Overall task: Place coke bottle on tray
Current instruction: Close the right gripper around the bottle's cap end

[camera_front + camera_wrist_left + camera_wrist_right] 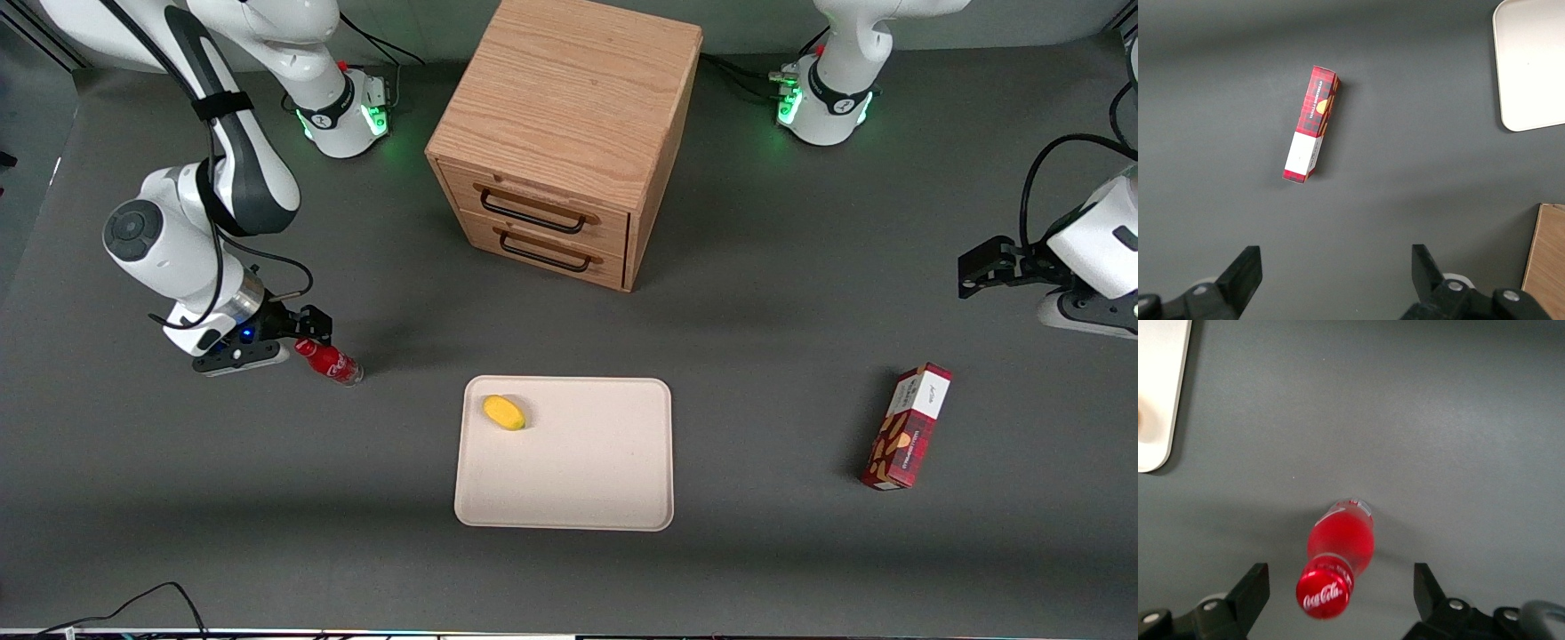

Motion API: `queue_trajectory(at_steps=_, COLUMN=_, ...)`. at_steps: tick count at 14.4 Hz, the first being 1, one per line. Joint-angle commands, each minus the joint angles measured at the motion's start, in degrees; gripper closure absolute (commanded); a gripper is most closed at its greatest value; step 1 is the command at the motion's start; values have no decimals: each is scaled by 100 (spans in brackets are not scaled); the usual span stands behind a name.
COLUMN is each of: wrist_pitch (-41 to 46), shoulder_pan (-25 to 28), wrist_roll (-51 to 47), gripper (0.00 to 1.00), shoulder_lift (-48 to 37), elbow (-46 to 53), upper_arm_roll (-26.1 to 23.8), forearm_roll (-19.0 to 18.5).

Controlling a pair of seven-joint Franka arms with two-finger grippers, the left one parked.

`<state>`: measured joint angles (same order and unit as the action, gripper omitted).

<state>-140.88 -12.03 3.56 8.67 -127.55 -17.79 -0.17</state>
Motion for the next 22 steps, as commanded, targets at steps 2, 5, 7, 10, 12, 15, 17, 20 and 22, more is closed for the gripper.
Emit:
queue_trajectory(at_steps=2, wrist_pitch=-115, shoulder_pan=25, wrist_roll=-154, gripper=22, shoulder_lift=30, elbow=2, upper_arm_roll=-22, forearm_roll=-132)
queue_trajectory(at_steps=5, wrist_pitch=59, shoulder_pan=25, wrist_roll=-163, gripper=39, shoulder_lift=-242, elbow=-60, upper_arm_roll=-49, forearm_roll=-132)
queue_trajectory(at_steps=7, wrist_pitch=306, shoulder_pan=17, wrist_roll=-171, gripper=66, shoulder_lift=-400, elbow=-60, upper_arm_roll=-137, forearm_roll=-132)
queue_trajectory(at_steps=10, wrist_pitch=421, shoulder_pan=17, wrist_roll=-242, gripper=98, shoulder_lift=-454, elbow=-60, upper_arm_roll=-137, forearm_roll=-132)
queue_trajectory(at_steps=12, wrist_pitch=560, shoulder_pan=17, wrist_roll=-242, gripper=100, shoulder_lift=-524, elbow=-51, upper_arm_roll=-137, forearm_roll=-132)
queue_trajectory(at_steps=15, wrist_pitch=1226, shoulder_pan=17, wrist_roll=-259, gripper=100, shoulder_lift=-909, elbow=158, upper_arm_roll=-137, forearm_roll=-114)
queue_trajectory(at_steps=17, wrist_pitch=2340, shoulder_pan=-1, wrist_roll=-268, gripper=100, shoulder_lift=-1165, elbow=745, upper_arm_roll=-128, forearm_roll=-62)
queue_trajectory(at_steps=20, wrist_pitch=4142, shoulder_pan=-45, wrist_roll=-251, gripper=100, shoulder_lift=-1236, elbow=2071, upper_arm_roll=-111, forearm_roll=-44)
queue_trajectory(at_steps=22, wrist_pitch=5110, shoulder_pan=-62, wrist_roll=-242, gripper=100, shoulder_lift=-1201, elbow=2924, upper_arm_roll=-67, forearm_roll=8)
